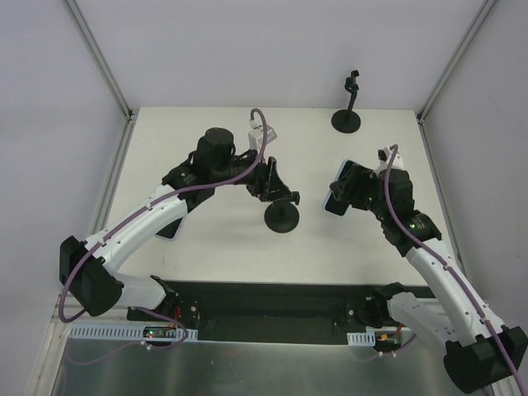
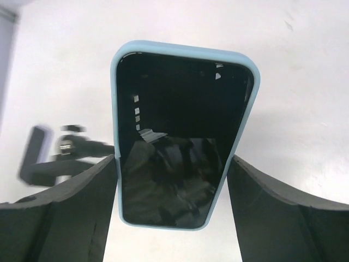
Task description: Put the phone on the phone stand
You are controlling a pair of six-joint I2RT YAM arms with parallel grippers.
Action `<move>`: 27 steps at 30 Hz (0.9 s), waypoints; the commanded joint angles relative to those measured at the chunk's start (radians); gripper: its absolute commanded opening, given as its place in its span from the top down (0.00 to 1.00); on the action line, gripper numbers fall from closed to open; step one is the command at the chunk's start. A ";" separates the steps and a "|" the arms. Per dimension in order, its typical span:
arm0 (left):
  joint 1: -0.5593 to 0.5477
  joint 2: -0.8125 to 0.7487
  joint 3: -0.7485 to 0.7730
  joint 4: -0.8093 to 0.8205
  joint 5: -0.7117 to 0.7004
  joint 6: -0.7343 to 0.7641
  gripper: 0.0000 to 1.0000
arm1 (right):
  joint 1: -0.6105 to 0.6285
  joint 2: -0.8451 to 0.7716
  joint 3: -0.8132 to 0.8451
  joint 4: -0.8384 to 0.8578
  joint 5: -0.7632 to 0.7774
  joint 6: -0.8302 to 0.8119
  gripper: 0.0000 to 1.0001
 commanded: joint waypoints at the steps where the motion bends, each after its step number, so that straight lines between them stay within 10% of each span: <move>1: -0.043 -0.066 0.001 0.033 -0.013 0.086 0.36 | 0.131 -0.034 0.162 0.021 0.069 0.046 0.99; 10: -0.076 -0.075 -0.004 0.033 -0.024 0.095 0.31 | 0.444 0.001 0.269 0.081 0.336 0.166 0.99; 27: -0.076 -0.048 -0.010 0.057 0.001 0.049 0.42 | 0.533 0.063 0.252 0.235 0.410 0.376 0.99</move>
